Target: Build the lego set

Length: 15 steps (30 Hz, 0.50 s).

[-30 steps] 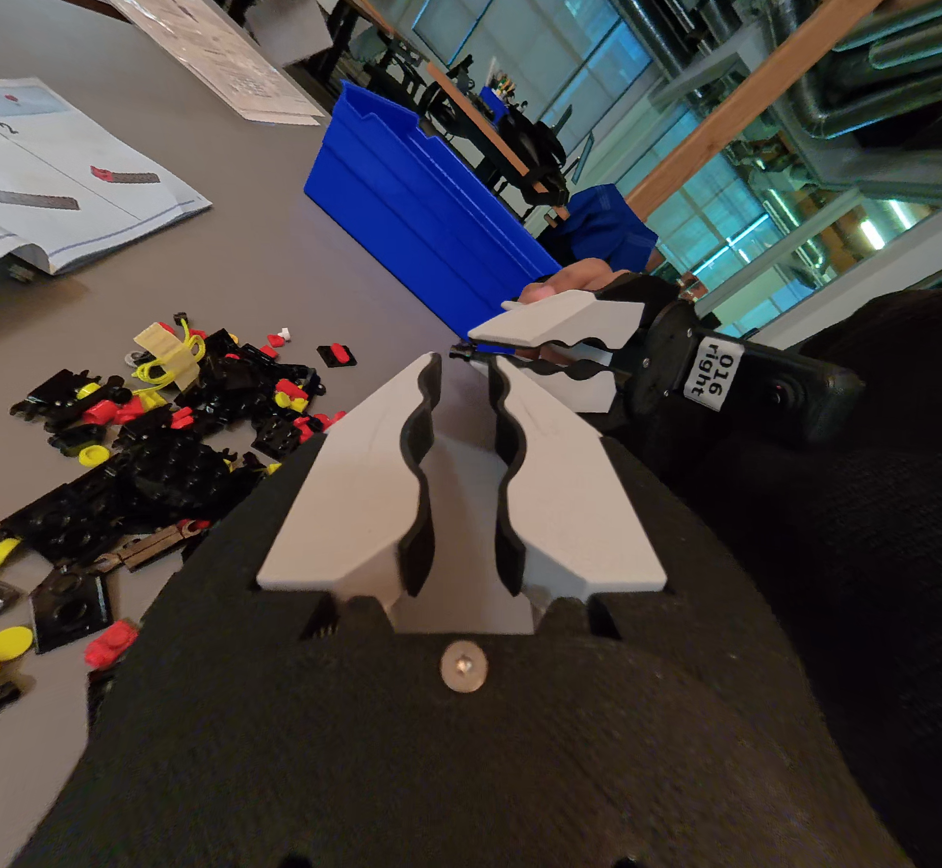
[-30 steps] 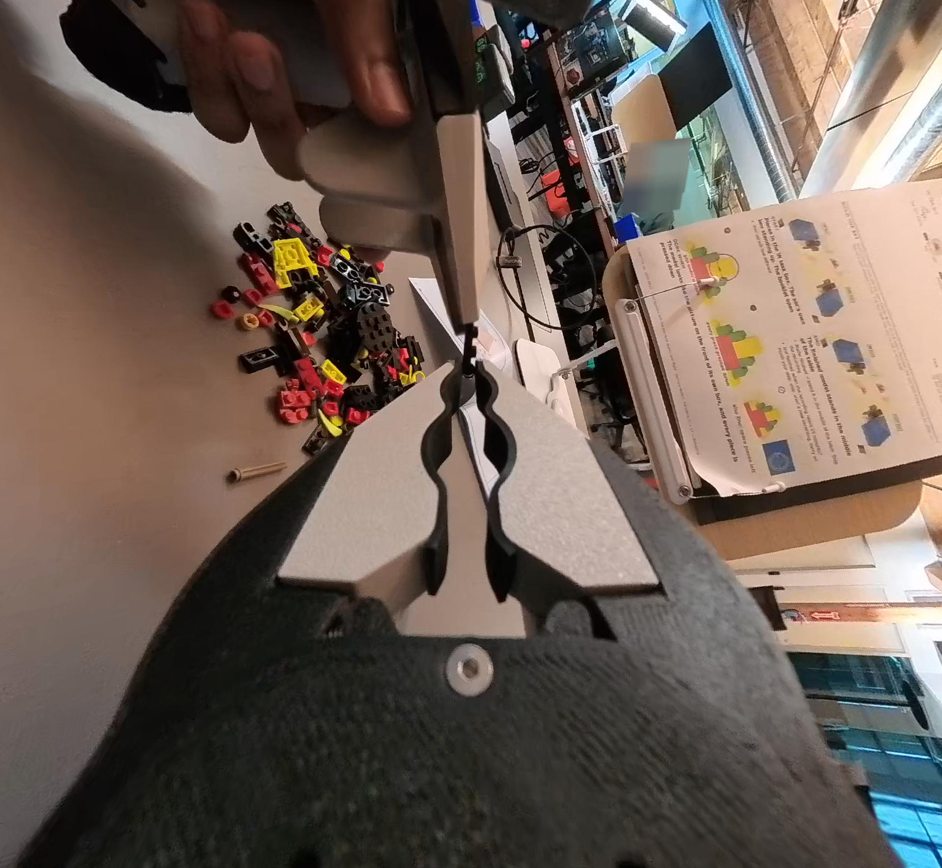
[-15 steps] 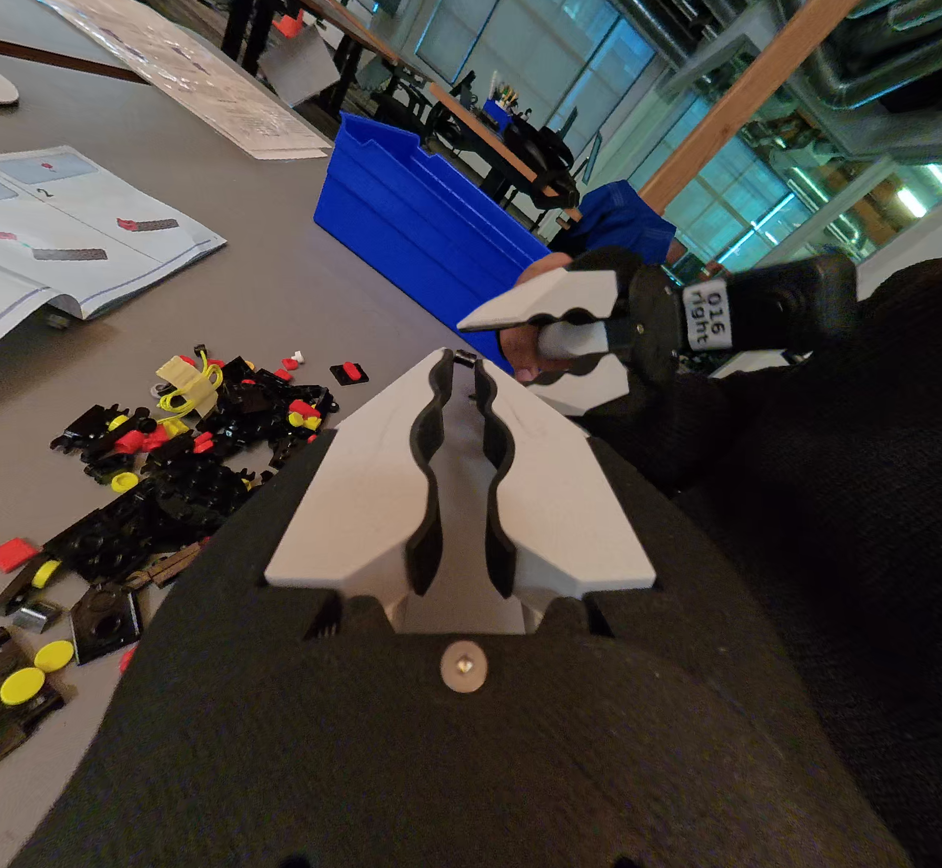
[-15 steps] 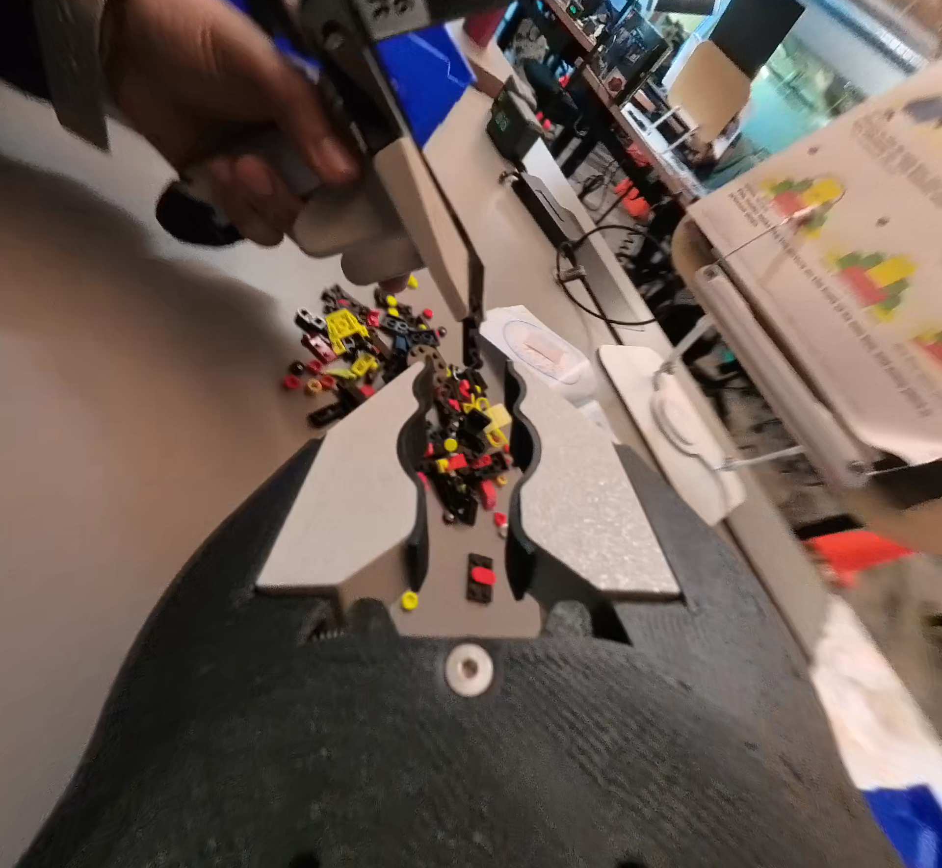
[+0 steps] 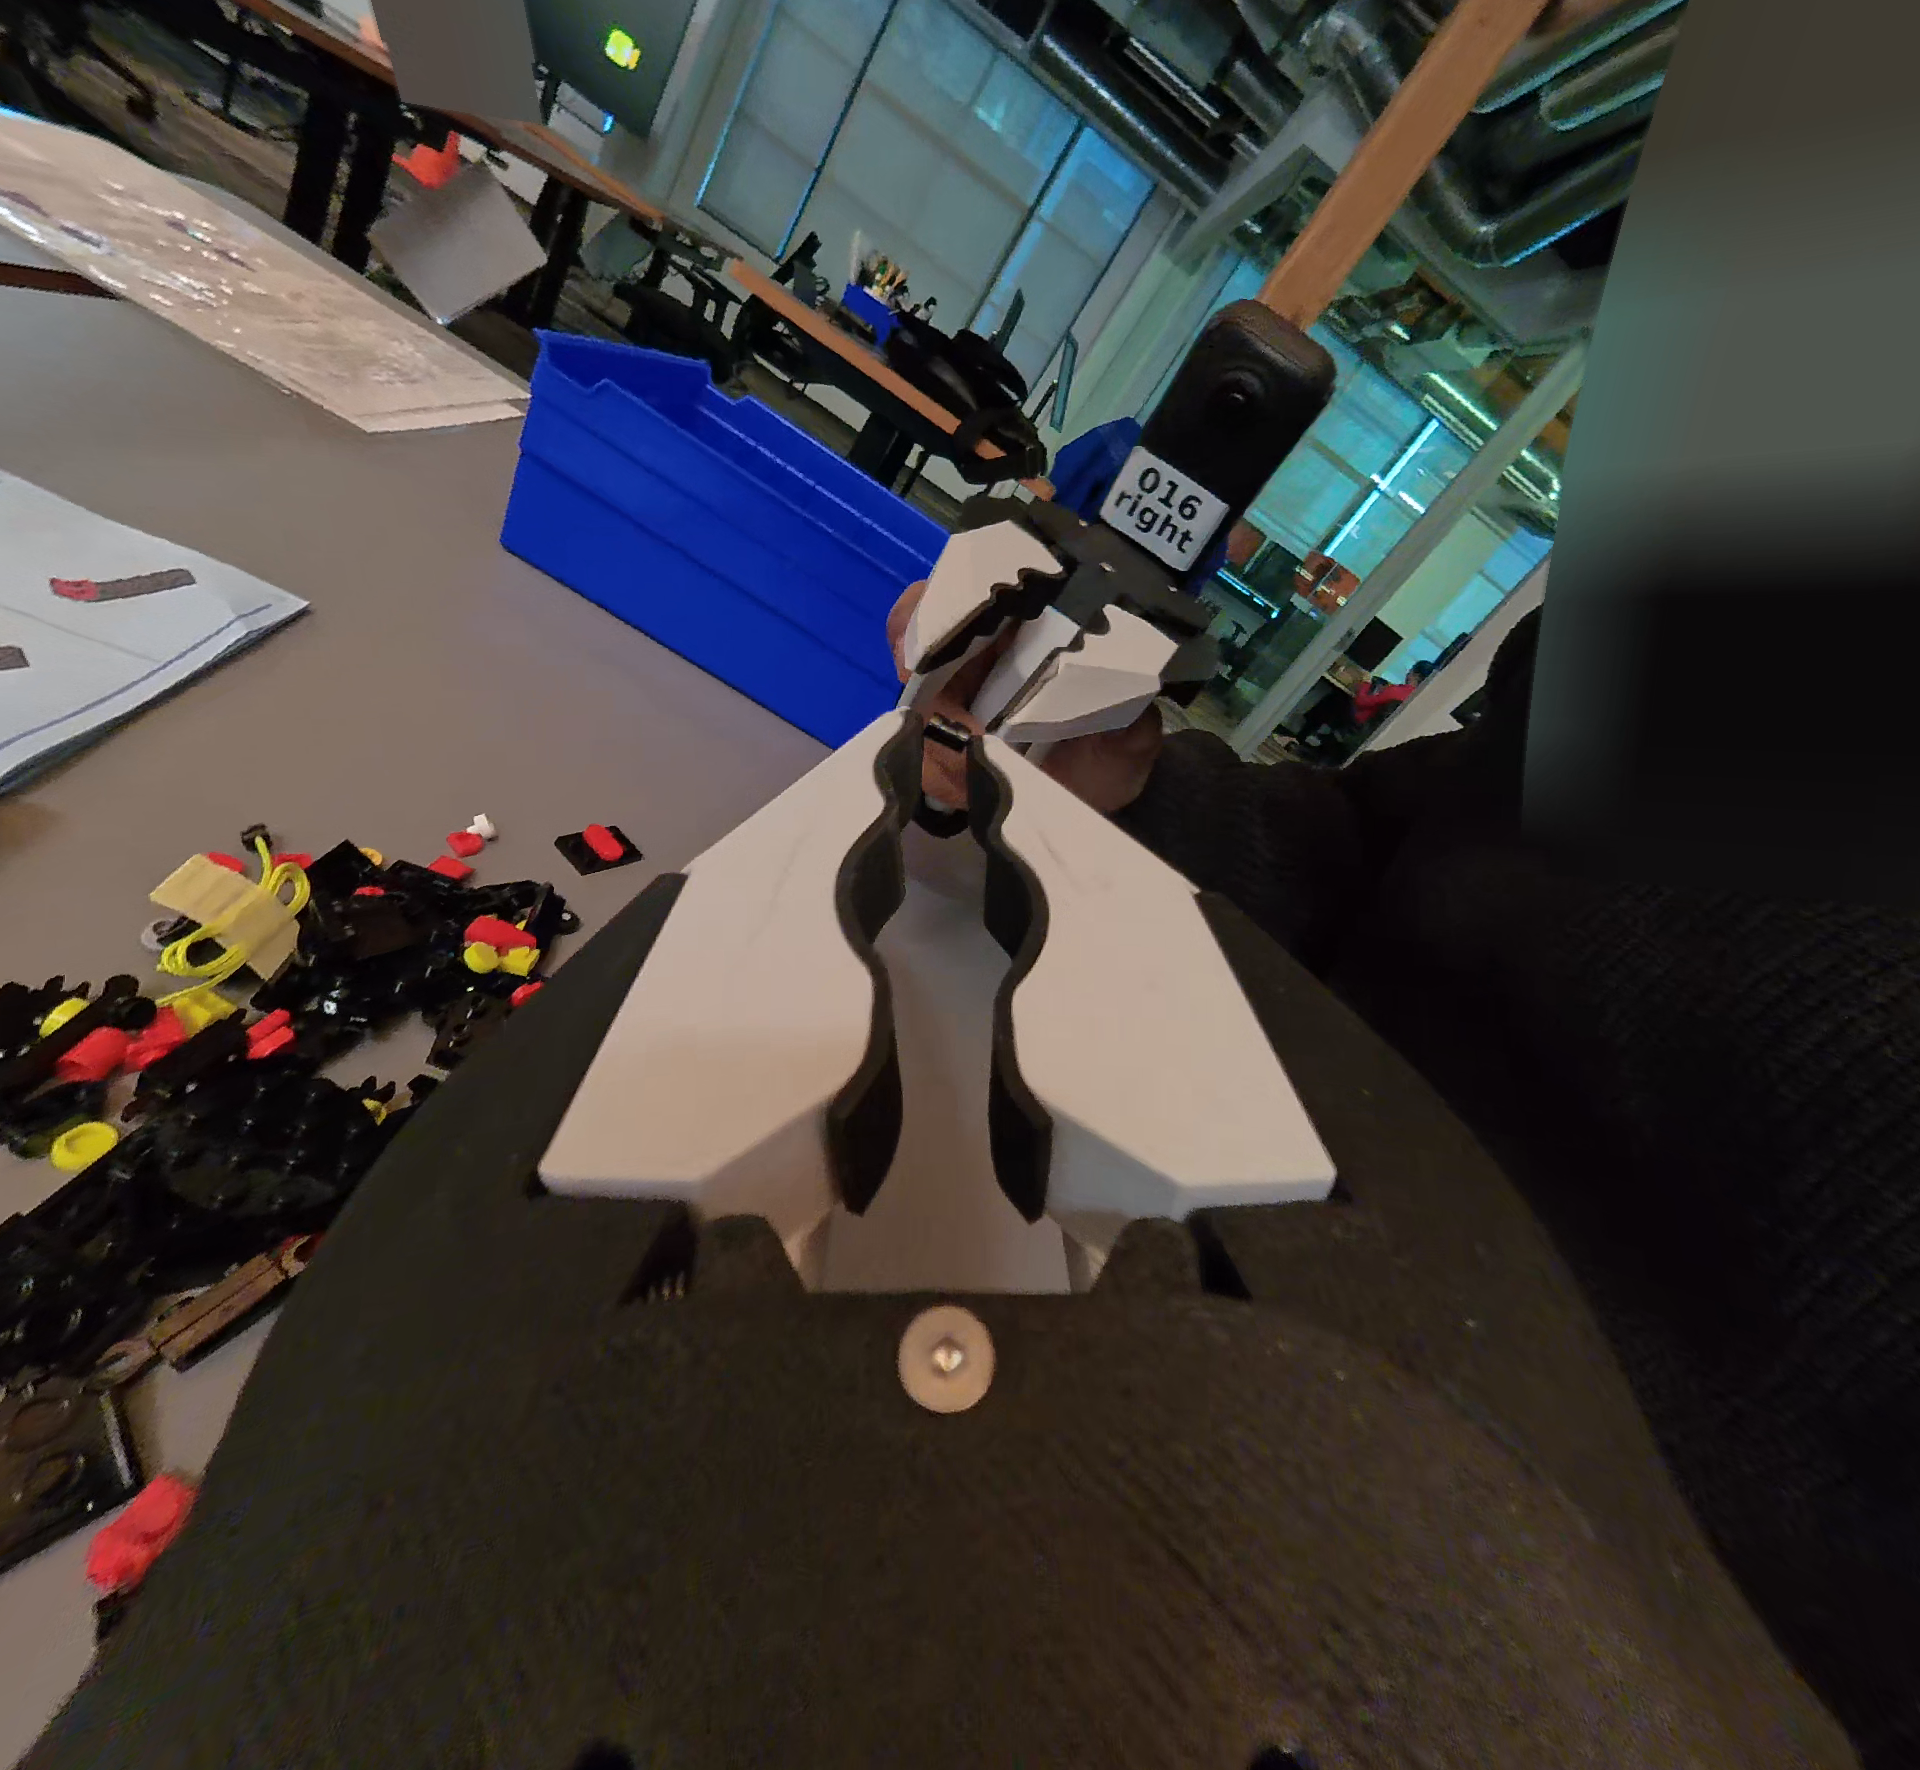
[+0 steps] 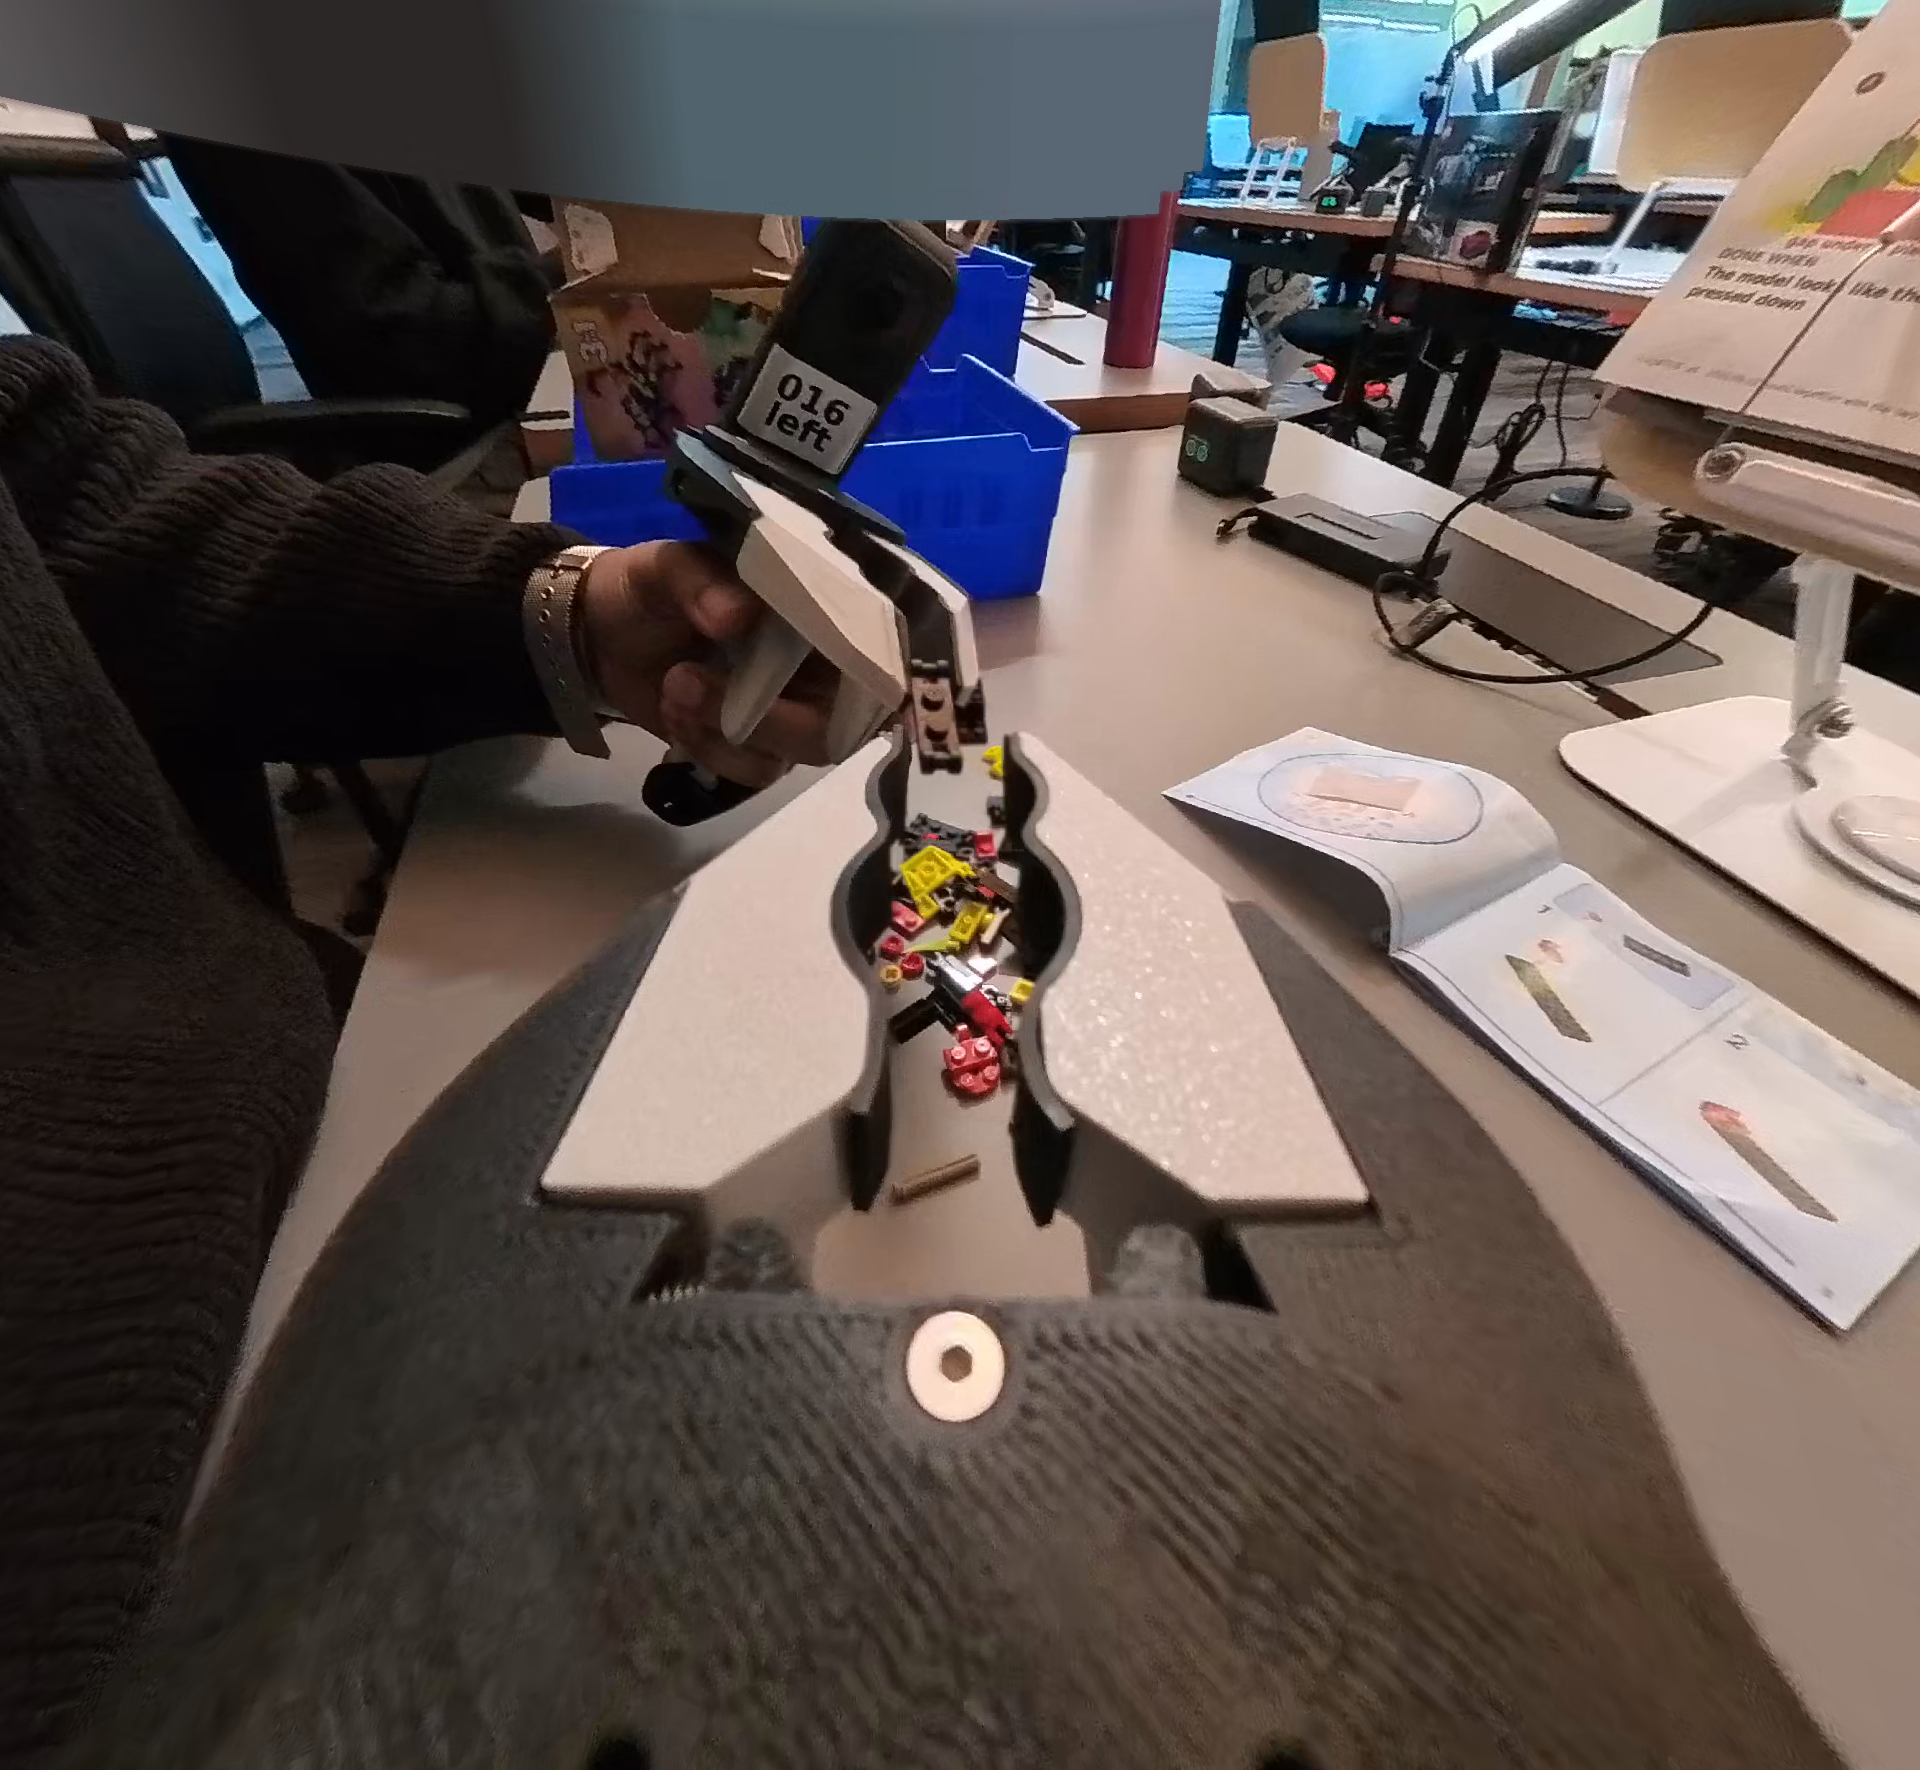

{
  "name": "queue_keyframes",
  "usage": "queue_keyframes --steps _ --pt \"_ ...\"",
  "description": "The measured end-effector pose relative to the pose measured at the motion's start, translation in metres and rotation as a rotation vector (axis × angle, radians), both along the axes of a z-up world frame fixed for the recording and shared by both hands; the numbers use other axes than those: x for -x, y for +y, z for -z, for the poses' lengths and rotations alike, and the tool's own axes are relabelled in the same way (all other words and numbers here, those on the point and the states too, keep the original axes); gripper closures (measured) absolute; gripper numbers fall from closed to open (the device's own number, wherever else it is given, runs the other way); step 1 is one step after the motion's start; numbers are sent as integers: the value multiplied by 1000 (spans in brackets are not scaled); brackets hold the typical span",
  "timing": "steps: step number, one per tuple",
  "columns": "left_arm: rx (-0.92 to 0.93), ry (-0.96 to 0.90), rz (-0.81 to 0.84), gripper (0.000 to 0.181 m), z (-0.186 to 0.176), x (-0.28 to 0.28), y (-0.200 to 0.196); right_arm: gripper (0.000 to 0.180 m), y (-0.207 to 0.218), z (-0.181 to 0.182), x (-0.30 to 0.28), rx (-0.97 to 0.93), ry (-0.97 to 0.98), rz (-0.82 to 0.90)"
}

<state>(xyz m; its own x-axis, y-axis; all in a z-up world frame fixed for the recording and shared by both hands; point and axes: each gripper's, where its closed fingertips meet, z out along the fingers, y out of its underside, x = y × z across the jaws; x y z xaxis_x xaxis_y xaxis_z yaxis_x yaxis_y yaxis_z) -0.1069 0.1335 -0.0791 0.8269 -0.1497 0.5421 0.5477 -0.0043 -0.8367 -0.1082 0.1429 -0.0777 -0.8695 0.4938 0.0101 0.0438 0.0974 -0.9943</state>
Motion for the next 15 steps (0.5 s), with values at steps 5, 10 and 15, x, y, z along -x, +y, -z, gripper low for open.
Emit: queue_keyframes --steps 5,10,15 --pt "-24 20 10 176 -5 -4 -1 164 -3 1 -3 11 -24 -29" --pt "-12 28 24 176 -3 -7 1 168 -7 3 -6 14 -38 -51" --pt "-1 41 32 175 -1 -10 2 173 -9 5 -8 20 -70 -77"
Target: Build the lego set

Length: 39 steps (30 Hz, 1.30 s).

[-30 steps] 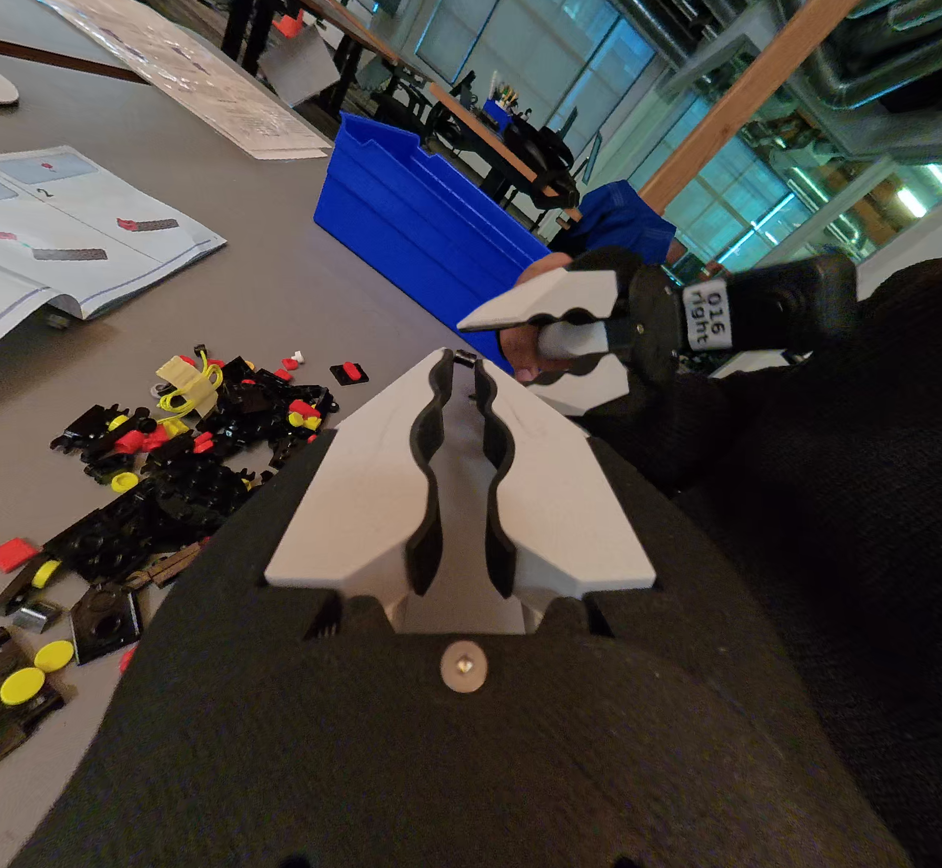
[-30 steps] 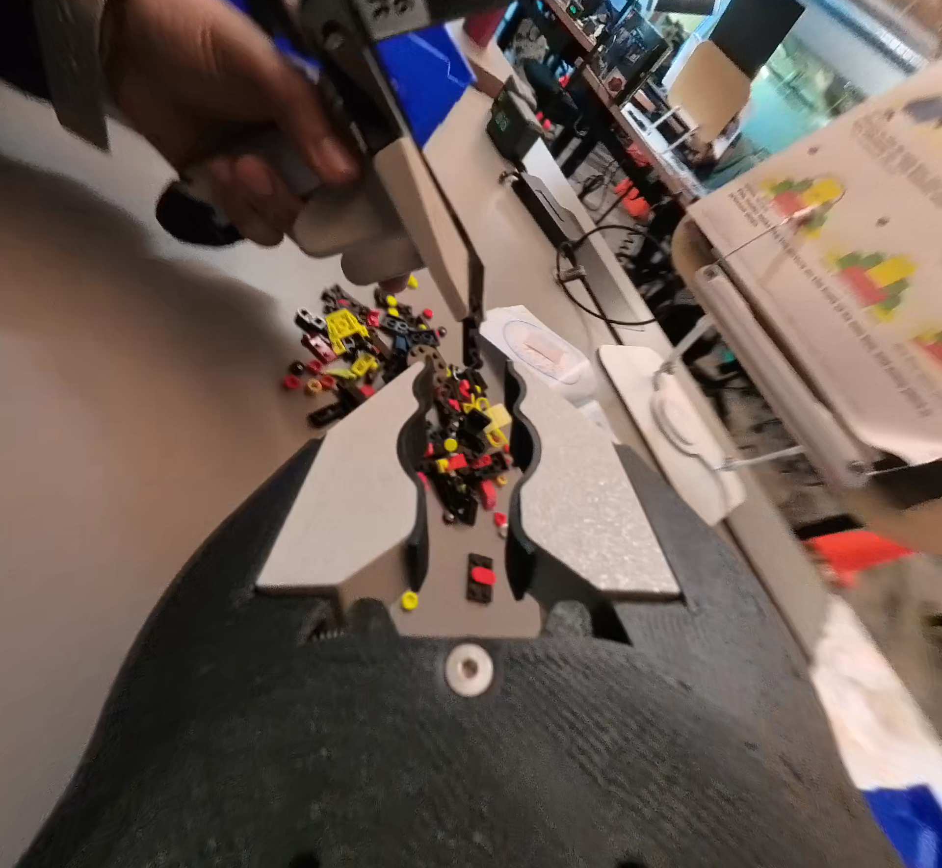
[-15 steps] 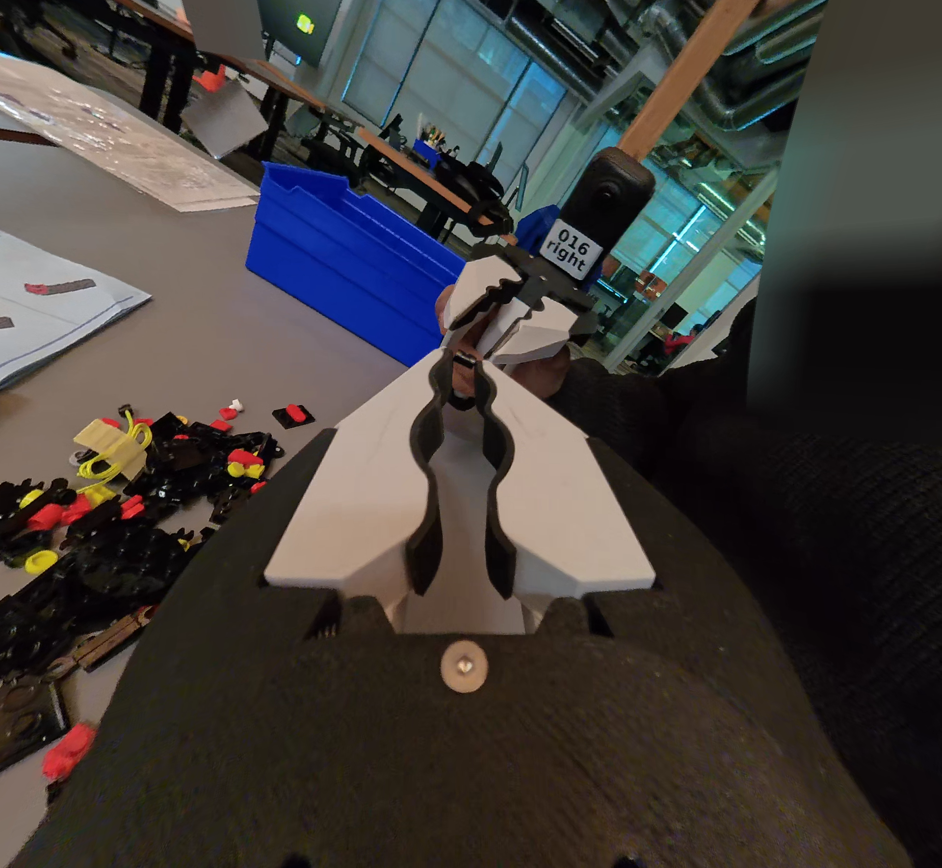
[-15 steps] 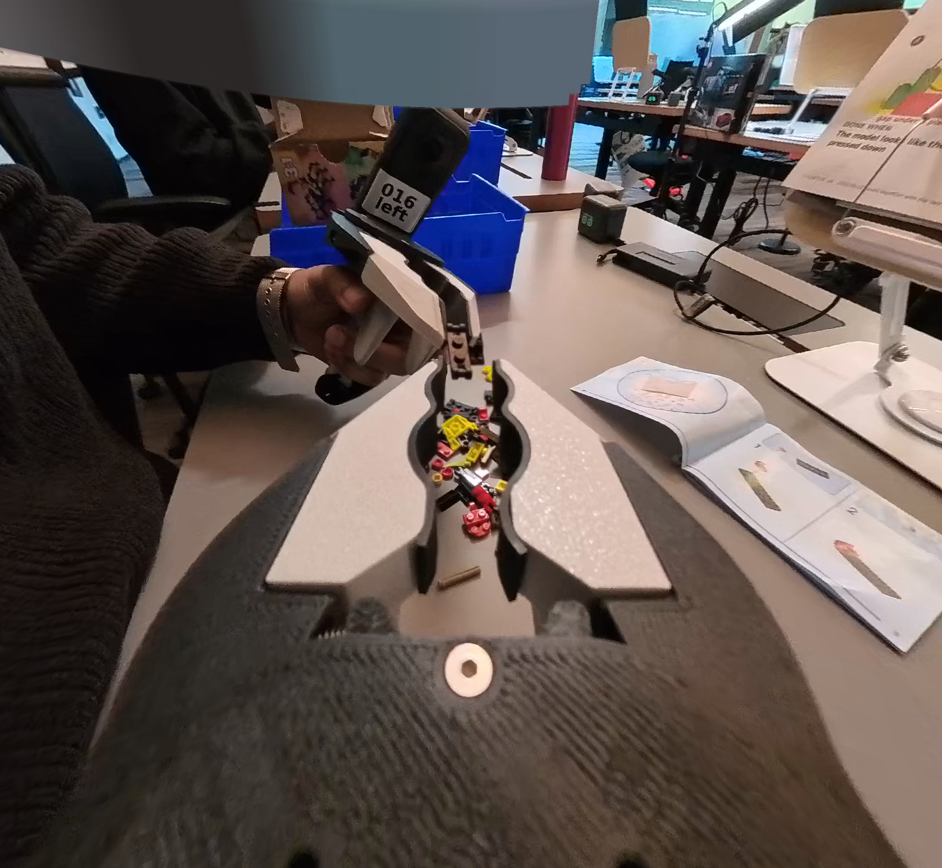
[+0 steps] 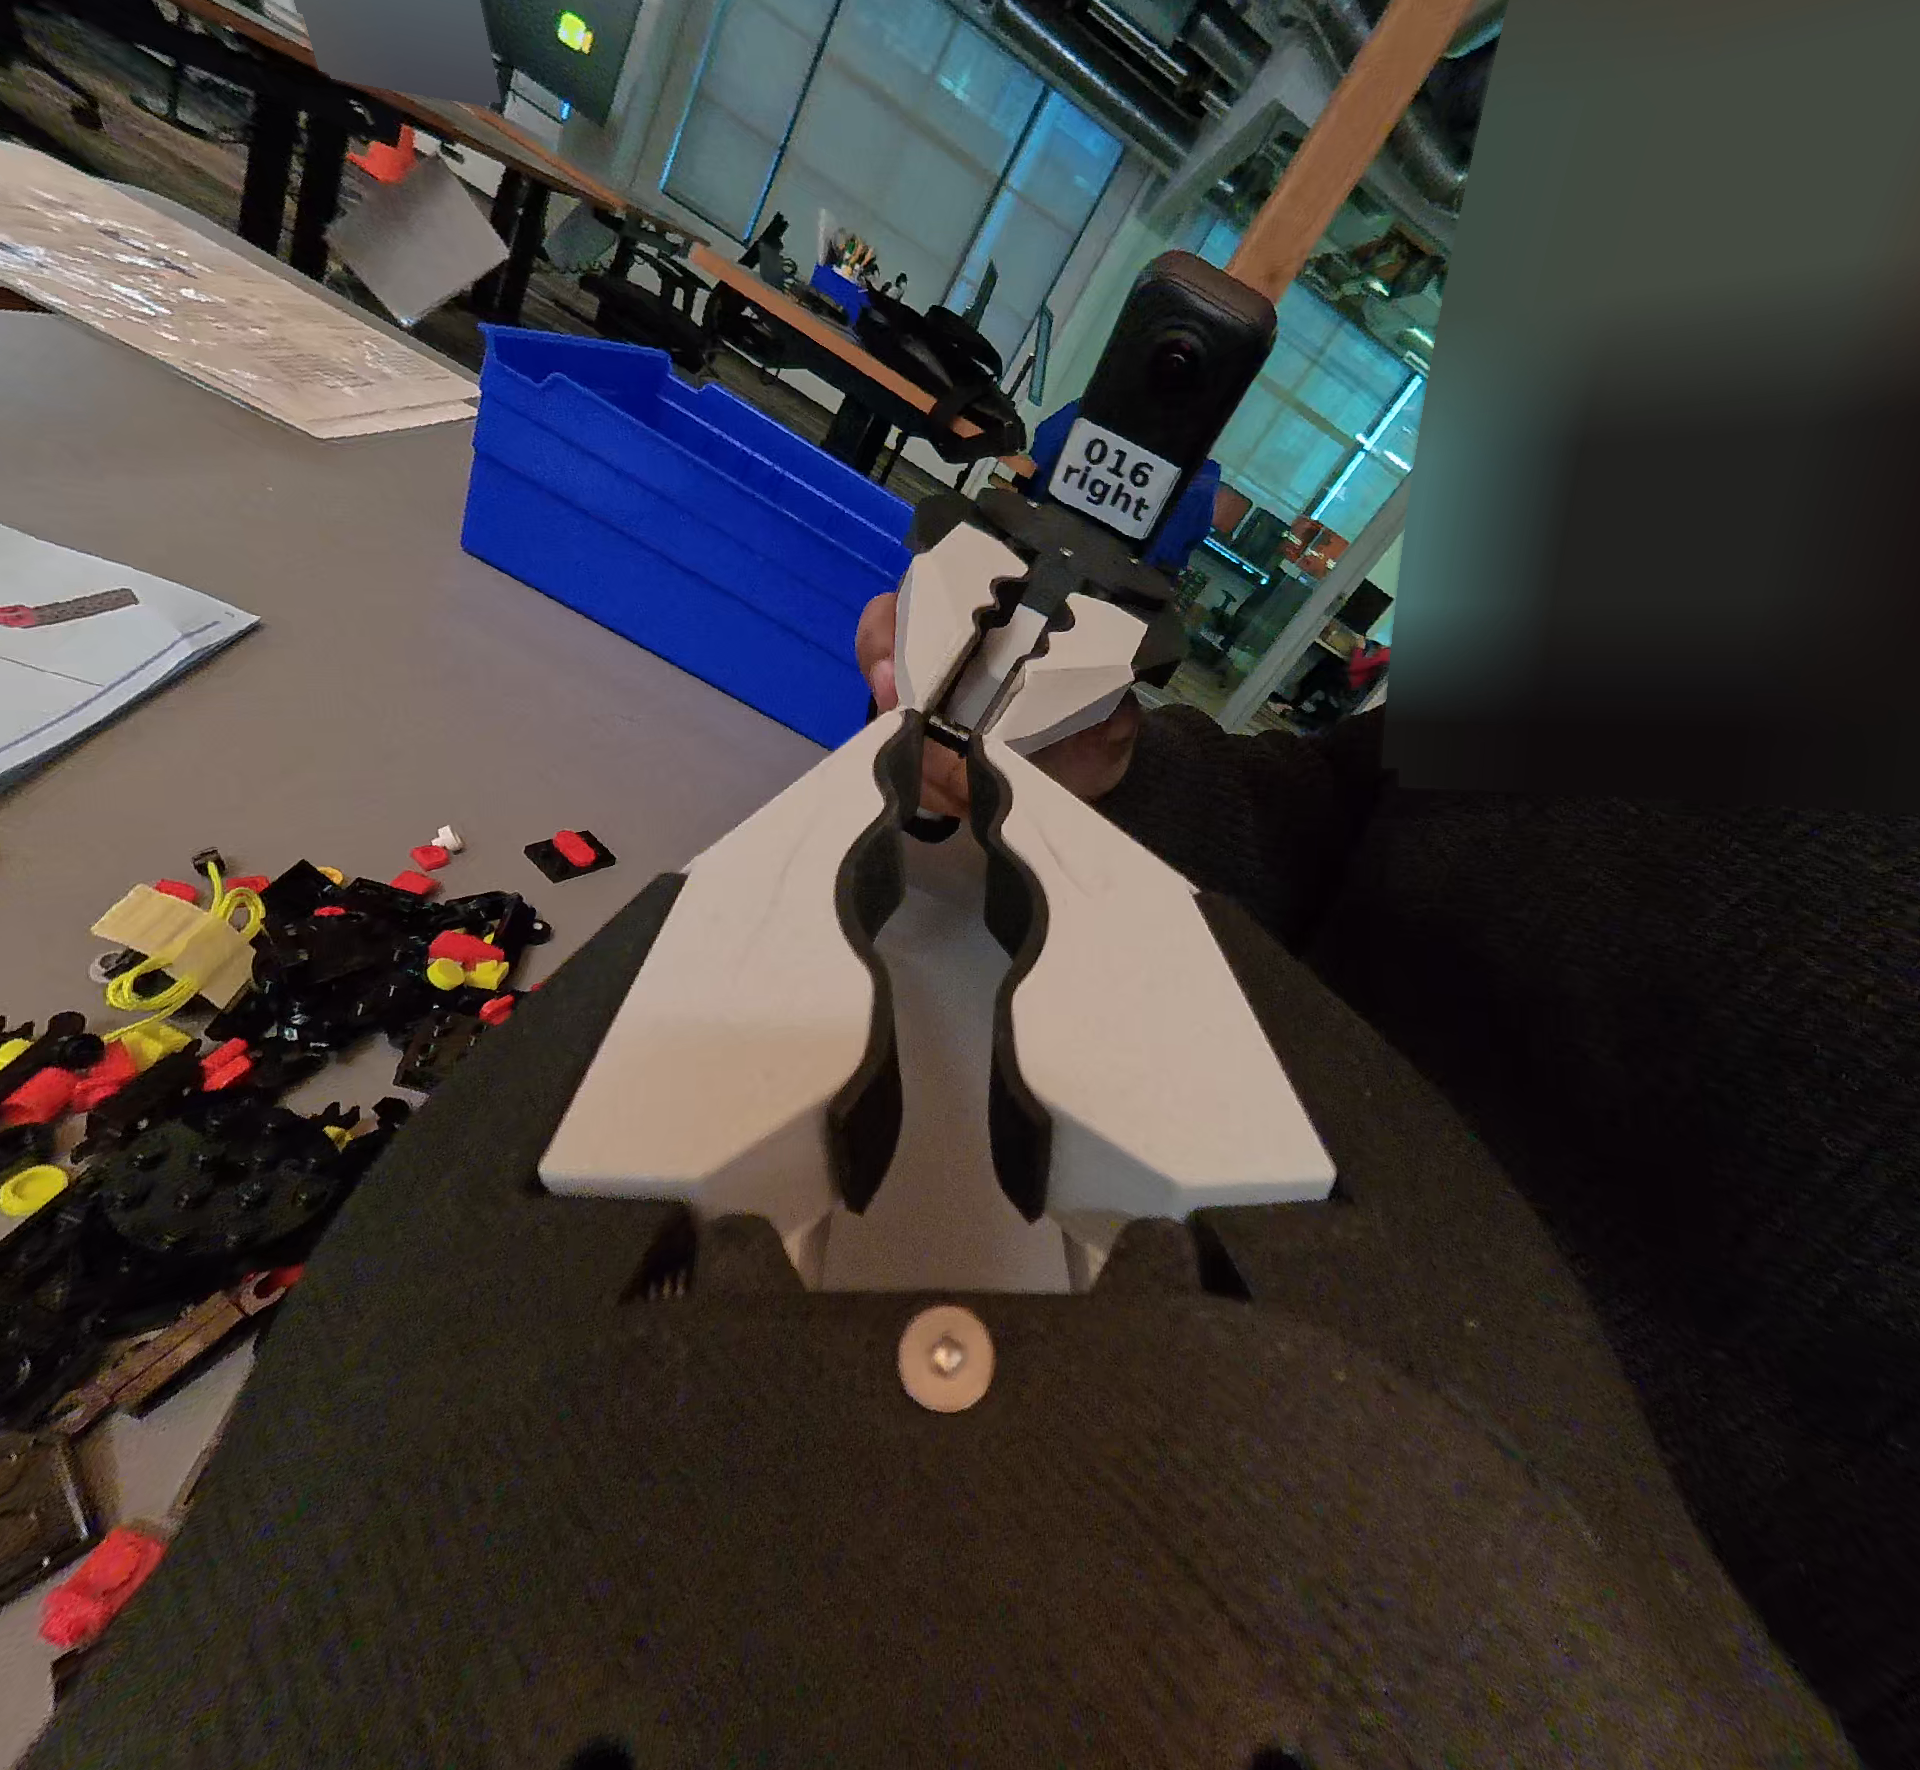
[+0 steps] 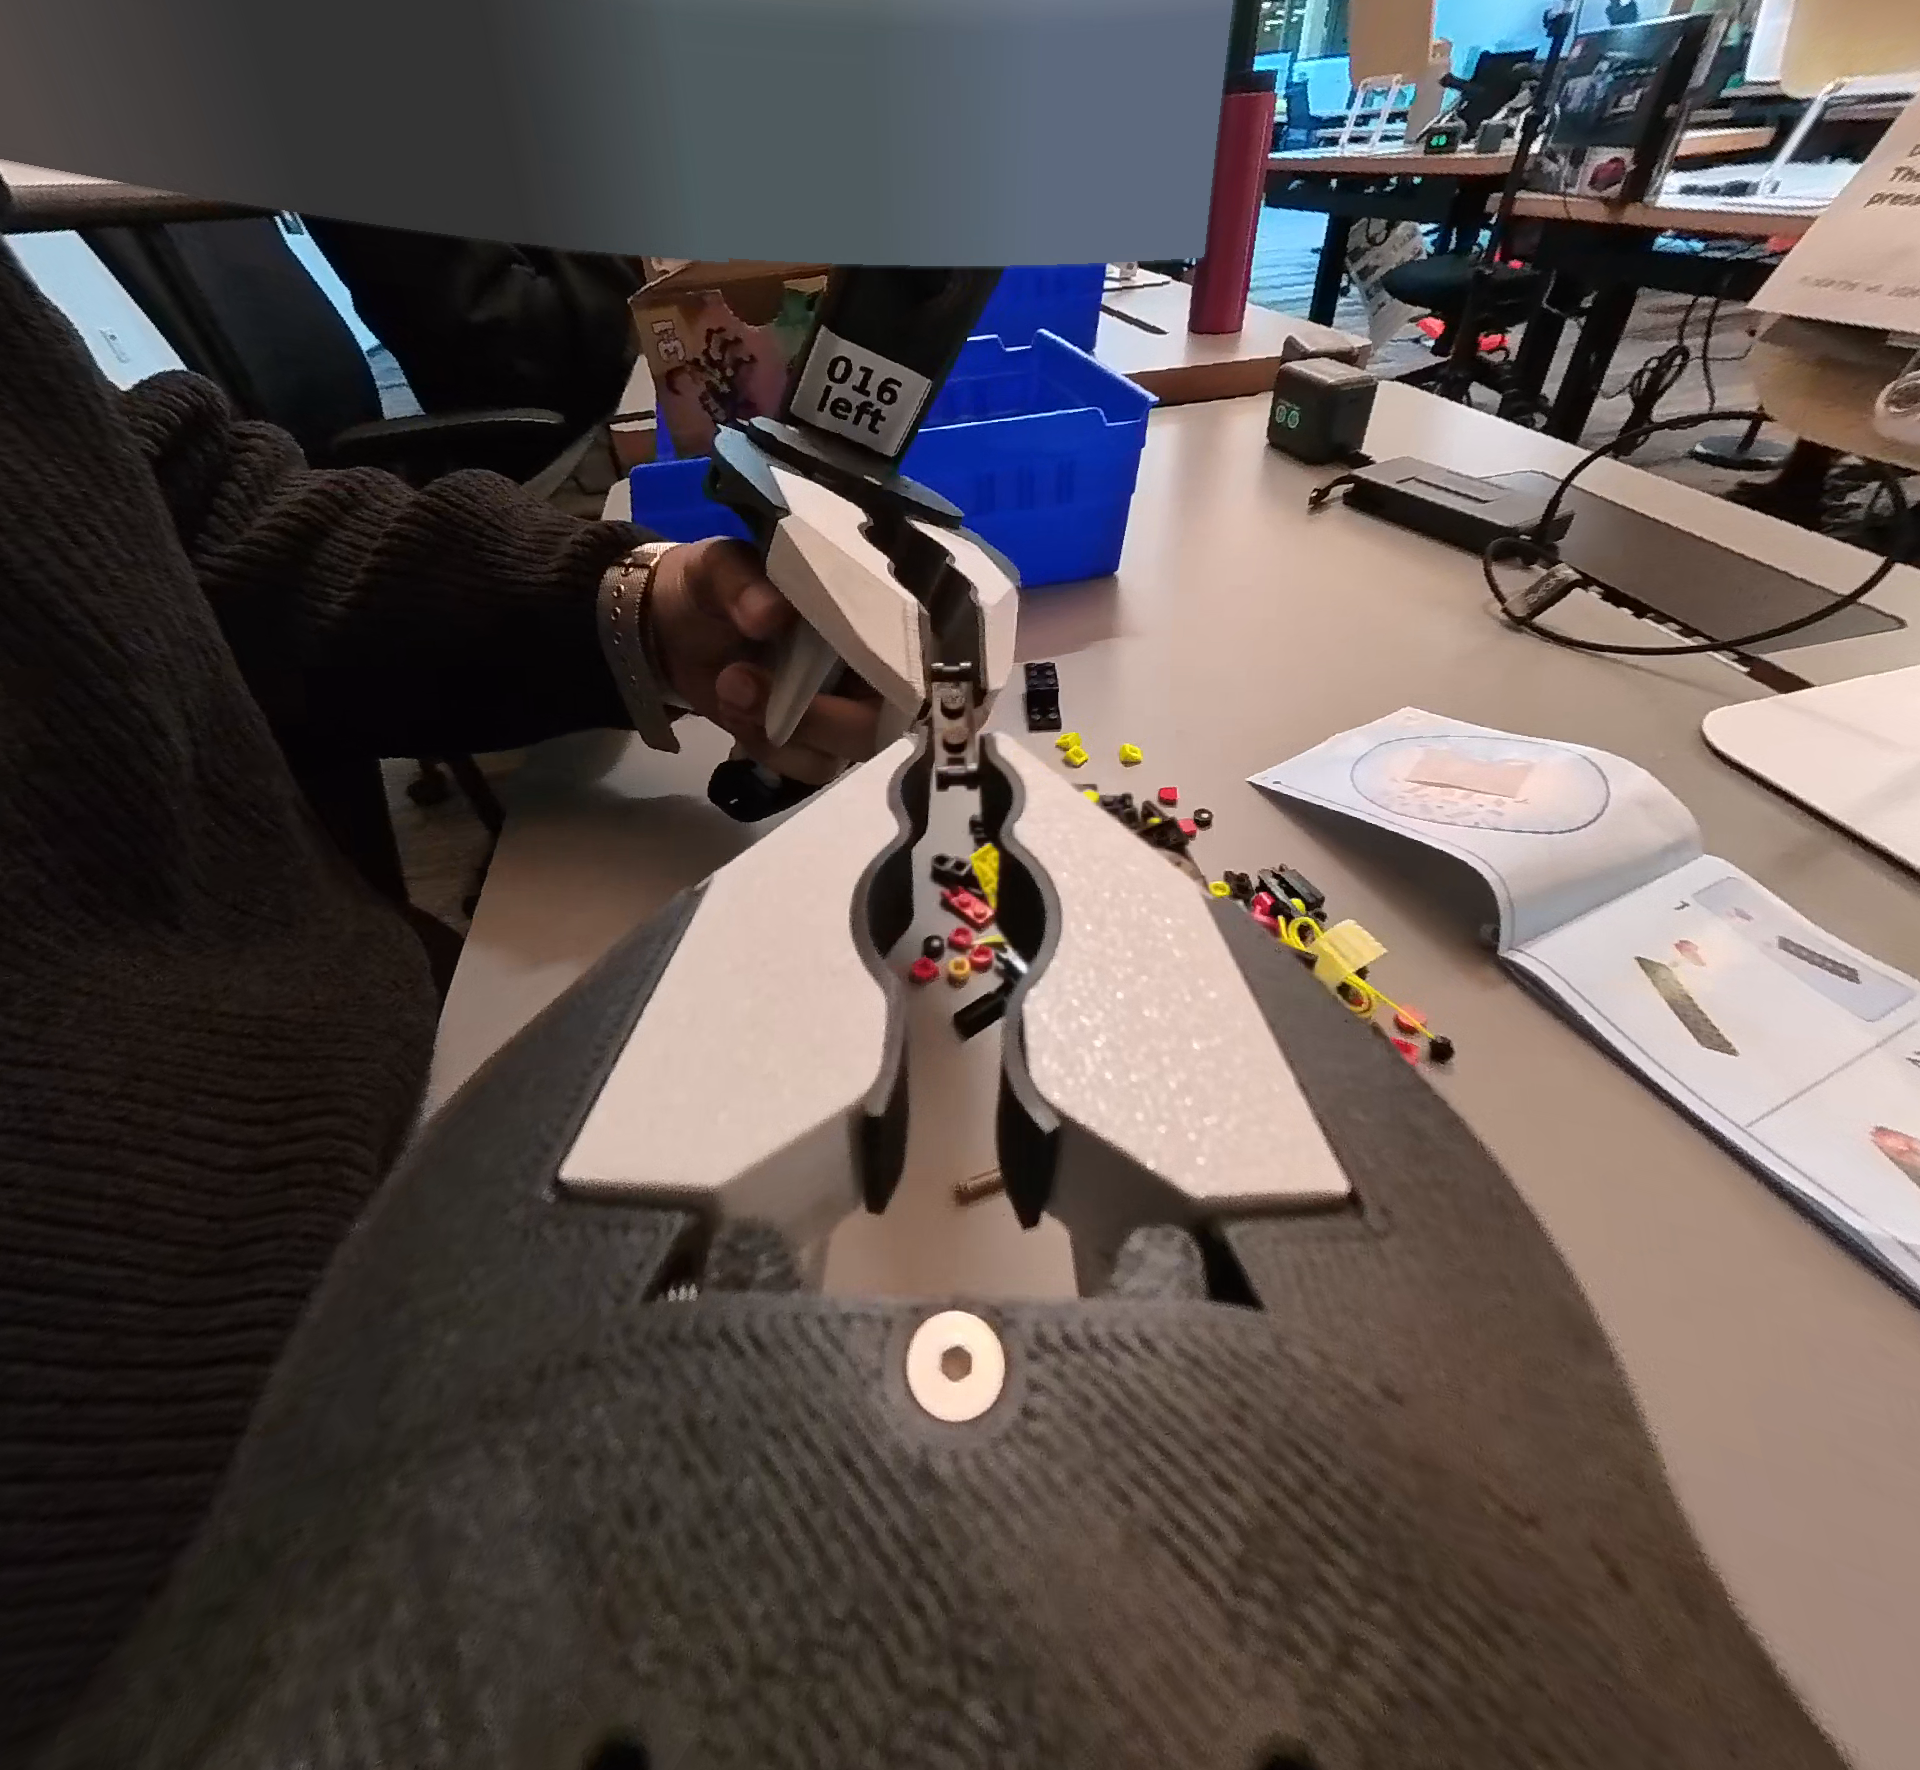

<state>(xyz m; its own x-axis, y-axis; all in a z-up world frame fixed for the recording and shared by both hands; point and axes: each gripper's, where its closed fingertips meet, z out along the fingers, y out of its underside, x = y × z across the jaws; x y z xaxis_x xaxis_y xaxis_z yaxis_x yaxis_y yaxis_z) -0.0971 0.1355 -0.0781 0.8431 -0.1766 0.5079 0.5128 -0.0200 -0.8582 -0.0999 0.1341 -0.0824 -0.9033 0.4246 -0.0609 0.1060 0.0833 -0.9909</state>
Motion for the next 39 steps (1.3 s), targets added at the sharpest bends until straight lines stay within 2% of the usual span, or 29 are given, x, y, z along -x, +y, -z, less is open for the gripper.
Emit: queue_keyframes --steps 11,13,15,18,21,28,39 --pt "37 -66 16 175 8 1 3 173 -1 7 2 17 -77 -25" --pt "55 -115 26 163 12 3 4 174 0 8 4 27 -98 -22" --pt "80 -143 43 158 17 3 5 173 3 11 7 33 -122 -15" --pt "148 -143 42 139 30 3 8 173 8 16 13 41 -158 5" --pt "209 -116 34 130 41 4 10 174 14 24 20 38 -194 30" --pt "236 -99 -16 130 50 18 8 174 23 47 33 -24 -239 83" --pt "121 -269 -94 133 40 49 -4 174 27 76 39 -150 -264 114"
